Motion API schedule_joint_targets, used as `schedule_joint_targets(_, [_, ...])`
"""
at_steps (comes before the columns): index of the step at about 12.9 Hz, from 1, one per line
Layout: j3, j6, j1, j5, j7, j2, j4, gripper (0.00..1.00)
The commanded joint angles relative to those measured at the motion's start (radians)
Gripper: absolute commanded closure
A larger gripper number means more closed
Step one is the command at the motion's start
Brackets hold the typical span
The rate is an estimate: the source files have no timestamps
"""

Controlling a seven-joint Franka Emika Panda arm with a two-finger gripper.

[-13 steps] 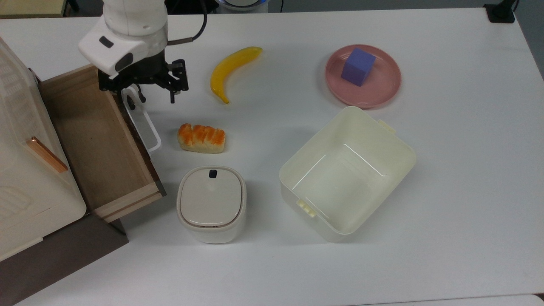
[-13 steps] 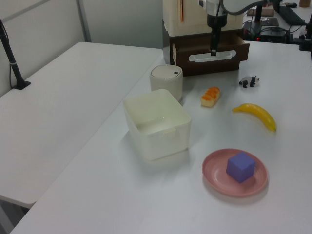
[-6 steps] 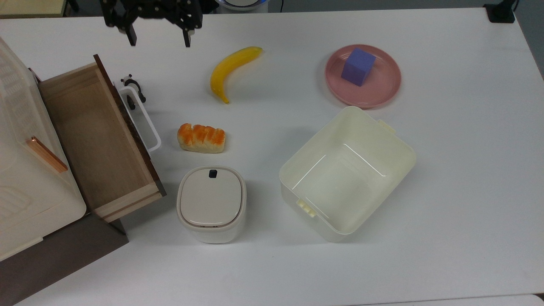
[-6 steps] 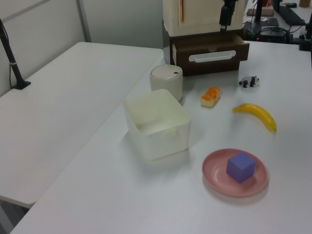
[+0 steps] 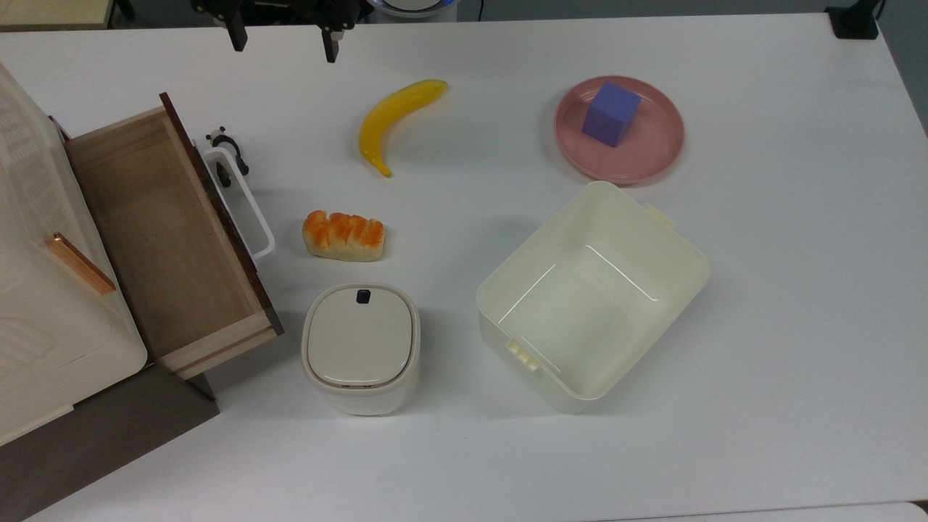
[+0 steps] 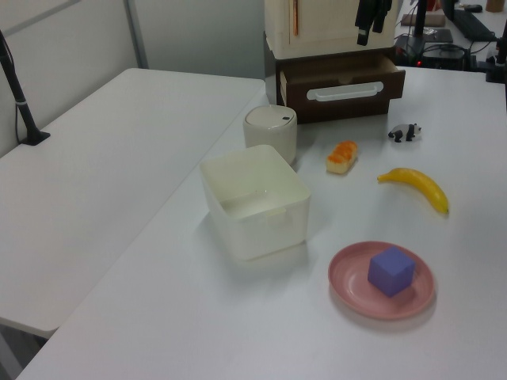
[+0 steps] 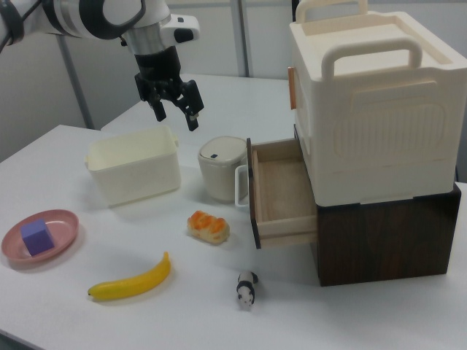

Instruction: Slide the drawer open

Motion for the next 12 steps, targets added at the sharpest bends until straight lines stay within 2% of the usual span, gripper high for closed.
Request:
schedule_joint_targets(1, [-0.005, -0.008, 0.020, 0.019, 0.093, -0.026, -0.030, 0.00])
schedule_joint_targets(12, [-0.008, -0.018, 0.014, 0.035, 0.115, -0.029, -0.021, 0.00])
